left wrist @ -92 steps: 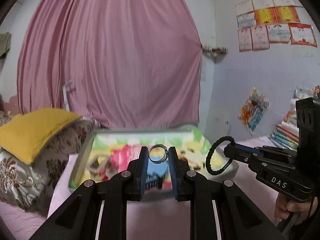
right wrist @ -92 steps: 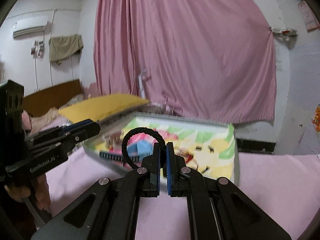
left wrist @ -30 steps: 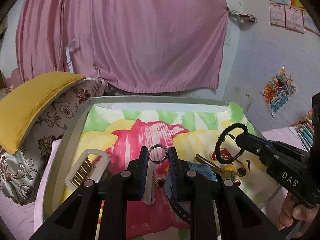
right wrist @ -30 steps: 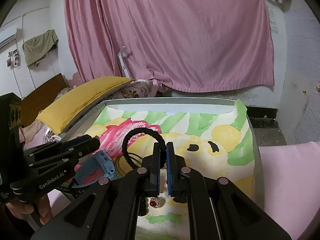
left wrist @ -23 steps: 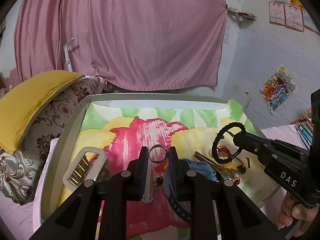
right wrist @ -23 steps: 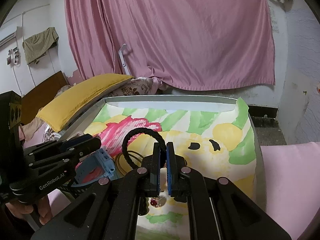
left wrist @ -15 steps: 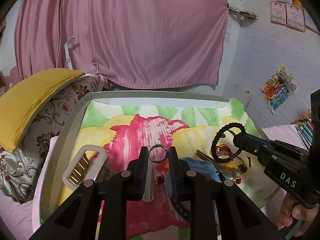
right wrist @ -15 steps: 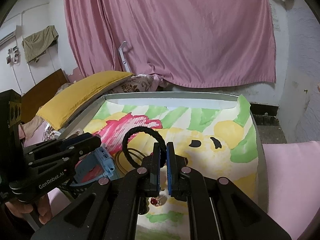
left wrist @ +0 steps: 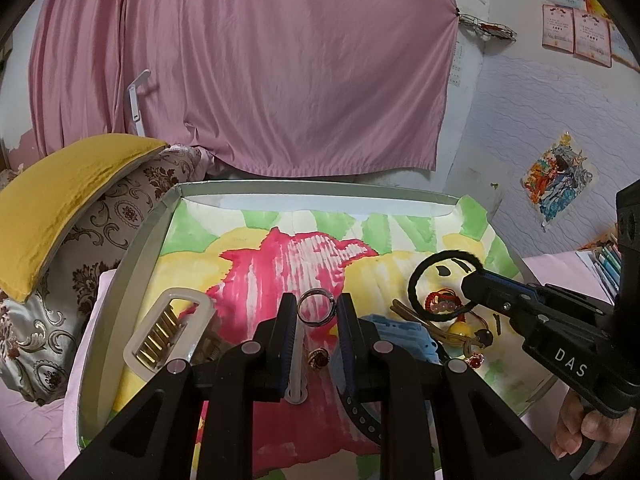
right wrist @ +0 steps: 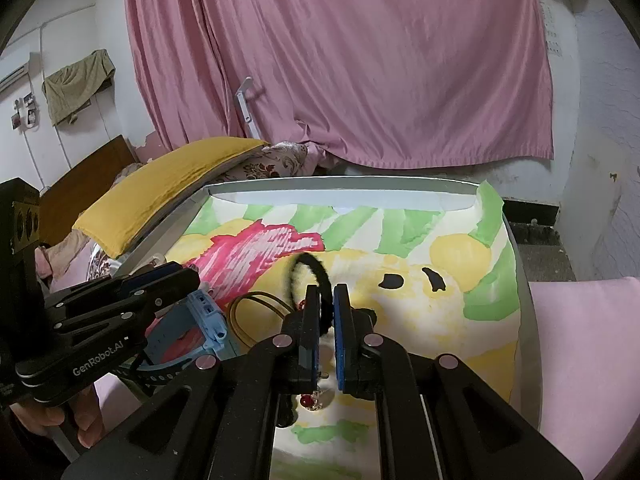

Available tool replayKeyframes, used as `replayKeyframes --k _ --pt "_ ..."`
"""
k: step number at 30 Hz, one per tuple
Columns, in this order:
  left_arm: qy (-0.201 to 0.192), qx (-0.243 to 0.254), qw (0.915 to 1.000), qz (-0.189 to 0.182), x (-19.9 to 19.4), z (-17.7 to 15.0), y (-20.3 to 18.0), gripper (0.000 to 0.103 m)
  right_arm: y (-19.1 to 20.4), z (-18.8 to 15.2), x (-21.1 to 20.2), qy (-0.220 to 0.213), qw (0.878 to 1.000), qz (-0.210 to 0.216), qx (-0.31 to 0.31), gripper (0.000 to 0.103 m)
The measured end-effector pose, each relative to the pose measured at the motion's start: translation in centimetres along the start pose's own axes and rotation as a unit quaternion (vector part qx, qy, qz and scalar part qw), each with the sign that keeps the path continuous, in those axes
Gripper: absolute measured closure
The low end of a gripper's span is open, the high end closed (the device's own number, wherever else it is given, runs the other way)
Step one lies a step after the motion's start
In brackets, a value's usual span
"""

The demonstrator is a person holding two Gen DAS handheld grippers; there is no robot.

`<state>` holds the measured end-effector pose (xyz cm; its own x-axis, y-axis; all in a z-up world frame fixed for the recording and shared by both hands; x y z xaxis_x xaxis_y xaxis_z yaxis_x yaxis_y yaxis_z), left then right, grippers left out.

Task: Organize jewelry
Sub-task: 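Lower the ring into the tray with the left tool while the right tool drops the black bracelet there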

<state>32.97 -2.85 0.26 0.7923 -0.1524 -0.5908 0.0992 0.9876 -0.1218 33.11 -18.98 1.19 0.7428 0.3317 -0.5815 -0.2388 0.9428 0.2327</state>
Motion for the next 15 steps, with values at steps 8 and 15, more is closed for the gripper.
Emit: replayKeyframes --k 8,15 --pt "0.0 -0.002 1.0 -0.002 -0.01 0.01 0.05 0.084 -0.05 -0.03 -0.03 0.001 1.0 0.001 0.002 0.094" --pt "-0.002 -0.001 1.0 0.0 -0.04 0.0 0.02 0.084 0.12 -0.29 -0.32 -0.004 1.0 0.001 0.002 0.074"
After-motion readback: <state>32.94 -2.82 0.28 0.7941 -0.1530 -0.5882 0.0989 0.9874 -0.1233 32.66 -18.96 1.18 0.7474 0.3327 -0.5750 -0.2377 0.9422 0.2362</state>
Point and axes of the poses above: each gripper's, at about its wrist camera, not at the fingertips, and x roughly the way its jaws point, y to its left, z to its top, the point moved 5 cm from there along x, roughly the way its jaws point, and after that the axes turned 4 degrees about -y, right-handed, at the moved point
